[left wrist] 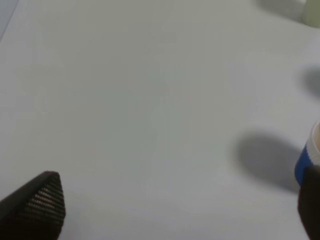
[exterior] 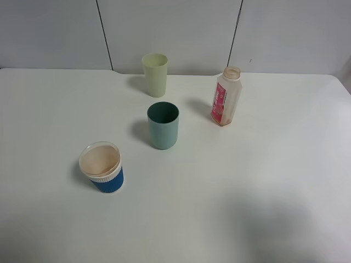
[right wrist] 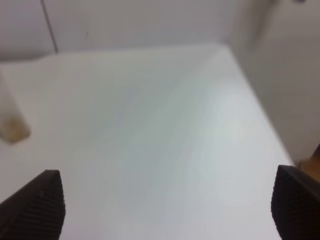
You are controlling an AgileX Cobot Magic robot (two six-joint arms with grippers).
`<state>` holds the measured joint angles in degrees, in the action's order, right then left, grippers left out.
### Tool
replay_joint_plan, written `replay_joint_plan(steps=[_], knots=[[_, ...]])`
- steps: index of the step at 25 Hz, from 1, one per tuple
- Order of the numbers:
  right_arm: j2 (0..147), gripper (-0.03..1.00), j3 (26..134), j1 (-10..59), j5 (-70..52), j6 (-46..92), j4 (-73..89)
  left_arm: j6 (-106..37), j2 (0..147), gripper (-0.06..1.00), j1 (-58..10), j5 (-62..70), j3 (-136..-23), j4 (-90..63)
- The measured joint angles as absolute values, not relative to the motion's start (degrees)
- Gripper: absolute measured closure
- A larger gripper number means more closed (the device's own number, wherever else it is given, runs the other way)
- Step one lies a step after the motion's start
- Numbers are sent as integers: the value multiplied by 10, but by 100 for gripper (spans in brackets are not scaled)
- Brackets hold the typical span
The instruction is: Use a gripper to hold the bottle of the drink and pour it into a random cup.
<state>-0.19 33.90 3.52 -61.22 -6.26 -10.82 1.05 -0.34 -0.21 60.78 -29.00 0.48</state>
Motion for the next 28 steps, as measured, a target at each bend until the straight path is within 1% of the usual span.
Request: replay_joint_plan(steps=[6,28], knots=[[-2,16,291,35,-612,-46,-75,10,-3,2,-2,608,-290,5],[-2,16,289,35,-611,-41,-75,10,-3,2,-2,608,-290,5]])
